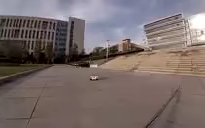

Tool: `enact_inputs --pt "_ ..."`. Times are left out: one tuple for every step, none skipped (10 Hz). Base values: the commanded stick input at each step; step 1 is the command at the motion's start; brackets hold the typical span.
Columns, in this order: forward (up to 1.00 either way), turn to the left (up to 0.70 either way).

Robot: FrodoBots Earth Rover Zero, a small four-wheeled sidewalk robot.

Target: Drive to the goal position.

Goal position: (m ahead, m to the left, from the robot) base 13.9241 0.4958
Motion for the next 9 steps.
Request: enact_inputs --pt "0.7 0.0" --pt "0.7 0.0" --pt "0.7 0.0" --pt "0.7 0.0" --pt "0.7 0.0" --pt "0.7 0.0" --pt "0.7 0.0" --pt "0.7 0.0" --pt "0.7 0.0"
